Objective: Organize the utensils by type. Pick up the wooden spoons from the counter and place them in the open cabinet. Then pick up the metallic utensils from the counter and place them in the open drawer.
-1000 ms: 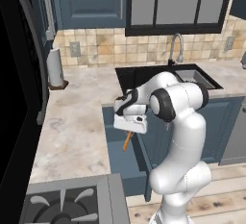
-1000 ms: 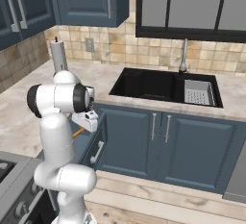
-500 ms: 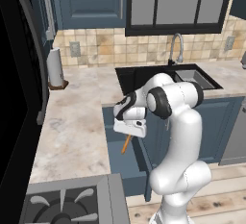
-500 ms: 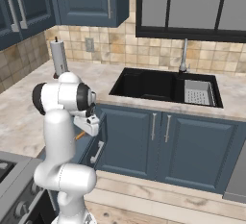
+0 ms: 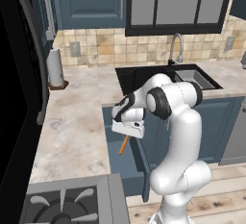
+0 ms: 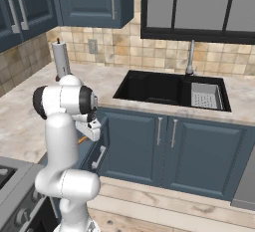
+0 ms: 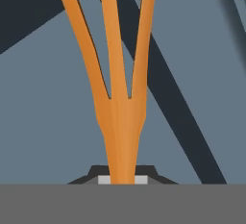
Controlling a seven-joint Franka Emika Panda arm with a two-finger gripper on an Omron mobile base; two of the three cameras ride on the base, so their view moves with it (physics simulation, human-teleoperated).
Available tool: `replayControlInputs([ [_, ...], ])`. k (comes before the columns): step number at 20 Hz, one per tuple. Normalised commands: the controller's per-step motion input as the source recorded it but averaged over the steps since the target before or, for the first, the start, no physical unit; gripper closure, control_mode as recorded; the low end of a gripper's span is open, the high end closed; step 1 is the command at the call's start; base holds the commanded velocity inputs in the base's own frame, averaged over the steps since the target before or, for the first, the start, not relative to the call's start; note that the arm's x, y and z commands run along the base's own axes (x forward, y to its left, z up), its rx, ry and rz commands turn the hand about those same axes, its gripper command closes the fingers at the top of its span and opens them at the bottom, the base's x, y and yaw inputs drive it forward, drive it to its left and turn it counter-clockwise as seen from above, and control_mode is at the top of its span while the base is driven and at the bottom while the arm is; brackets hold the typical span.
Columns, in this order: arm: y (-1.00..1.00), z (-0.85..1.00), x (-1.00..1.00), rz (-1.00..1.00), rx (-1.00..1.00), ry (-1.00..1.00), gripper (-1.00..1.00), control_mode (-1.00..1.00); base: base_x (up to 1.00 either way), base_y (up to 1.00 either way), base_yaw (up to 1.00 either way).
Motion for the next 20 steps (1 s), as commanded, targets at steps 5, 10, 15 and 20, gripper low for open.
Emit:
replayControlInputs([
  [5,-0.13,-0.35,-0.09,0.00,-0.01,-0.06,1.00,-1.00,0.00,0.00,0.00],
  [10,-0.33,-0.44,-0.19,-0.01,0.00,-0.06,1.00,-1.00,0.00,0.00,0.00],
  [15,-0.41,-0.47,-0.19,-0.02,0.00,-0.02,1.00,-1.00,0.00,0.00,0.00],
  [20,-0.51,-0.52,-0.20,-0.02,0.00,0.00,1.00,-1.00,0.00,0.00,0.00],
])
